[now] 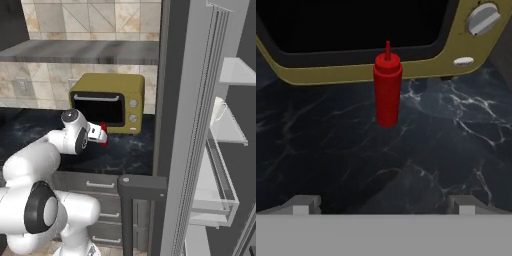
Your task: Place the ketchup and condiment bottle from the counter to the top shelf of the fridge. If the existing items in the fridge are on the top shelf, move them to other shelves.
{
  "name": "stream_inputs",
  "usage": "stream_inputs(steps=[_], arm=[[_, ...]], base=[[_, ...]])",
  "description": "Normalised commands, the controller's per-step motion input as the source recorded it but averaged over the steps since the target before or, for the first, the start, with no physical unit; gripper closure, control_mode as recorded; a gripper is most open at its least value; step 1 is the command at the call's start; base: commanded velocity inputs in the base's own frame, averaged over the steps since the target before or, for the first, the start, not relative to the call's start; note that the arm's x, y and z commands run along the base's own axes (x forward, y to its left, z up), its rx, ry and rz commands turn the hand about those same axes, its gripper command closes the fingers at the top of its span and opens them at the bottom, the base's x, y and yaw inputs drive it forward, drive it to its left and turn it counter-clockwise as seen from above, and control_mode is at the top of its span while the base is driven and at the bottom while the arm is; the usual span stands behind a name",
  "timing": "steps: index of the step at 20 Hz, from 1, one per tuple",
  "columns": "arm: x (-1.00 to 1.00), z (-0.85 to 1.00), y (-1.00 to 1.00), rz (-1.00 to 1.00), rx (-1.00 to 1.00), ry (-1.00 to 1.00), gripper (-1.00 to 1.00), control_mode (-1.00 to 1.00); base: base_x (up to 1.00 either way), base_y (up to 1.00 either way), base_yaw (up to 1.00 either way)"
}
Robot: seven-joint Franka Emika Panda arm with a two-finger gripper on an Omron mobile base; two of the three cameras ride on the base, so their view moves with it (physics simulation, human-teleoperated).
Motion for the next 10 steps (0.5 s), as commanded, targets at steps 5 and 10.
stream_inputs(steps=[5,10], arm=[[0.59,-0.08,0.0,0.0,0.0,0.0,-1.0,-1.0],[0.47,0.0,-0.07,0.0,0.0,0.0,-1.0,-1.0]], base=[[0.0,0.0,0.0],[0.0,0.0,0.0]])
